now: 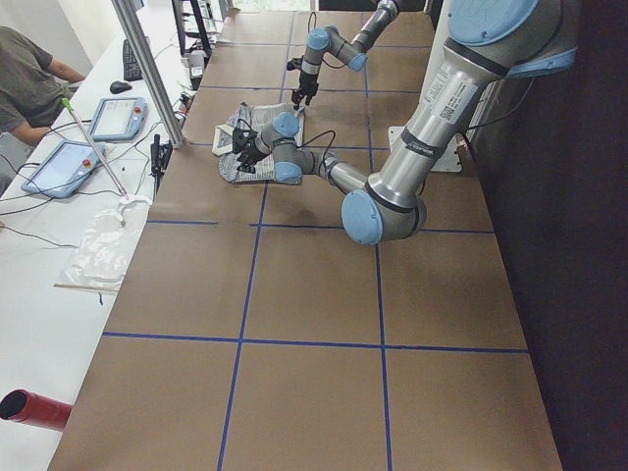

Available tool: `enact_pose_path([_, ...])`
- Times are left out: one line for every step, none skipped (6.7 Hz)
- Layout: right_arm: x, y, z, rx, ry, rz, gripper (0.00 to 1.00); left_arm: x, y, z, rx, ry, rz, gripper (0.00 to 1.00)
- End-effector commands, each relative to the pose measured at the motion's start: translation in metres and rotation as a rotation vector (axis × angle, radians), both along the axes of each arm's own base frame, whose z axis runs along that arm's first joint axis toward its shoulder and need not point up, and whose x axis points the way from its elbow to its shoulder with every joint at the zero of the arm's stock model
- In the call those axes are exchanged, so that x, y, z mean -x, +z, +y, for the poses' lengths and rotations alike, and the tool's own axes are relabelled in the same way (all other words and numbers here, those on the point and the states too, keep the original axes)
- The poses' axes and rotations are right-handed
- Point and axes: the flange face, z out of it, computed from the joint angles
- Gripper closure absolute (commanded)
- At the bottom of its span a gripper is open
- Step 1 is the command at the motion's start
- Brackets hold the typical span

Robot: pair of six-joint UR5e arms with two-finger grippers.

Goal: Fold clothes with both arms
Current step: 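Grasp the folded shirt's corner with the right gripper and drag it sideways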

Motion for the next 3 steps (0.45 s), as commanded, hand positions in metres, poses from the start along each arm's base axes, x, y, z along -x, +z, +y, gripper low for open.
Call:
enact_pose_path([0.0012, 0.0039, 0.0027, 0.007, -0.002, 0.005, 0.69, -0.0007, -0.0006, 0.0009, -0.001, 0.002, 0.001, 0.59])
enact_pose_path([0.0001, 0.0016, 0.0037, 0.006, -0.001, -0.001, 1.00, -0.0010, 0.0001, 0.0008, 0.000, 0.002, -0.001, 0.59])
enact_pose_path([-0.0030, -0.0026, 0.0046, 0.001, 0.000, -0.010, 1.00, -0.0010, 0.0001, 0.0008, 0.000, 0.002, -0.001, 0.59])
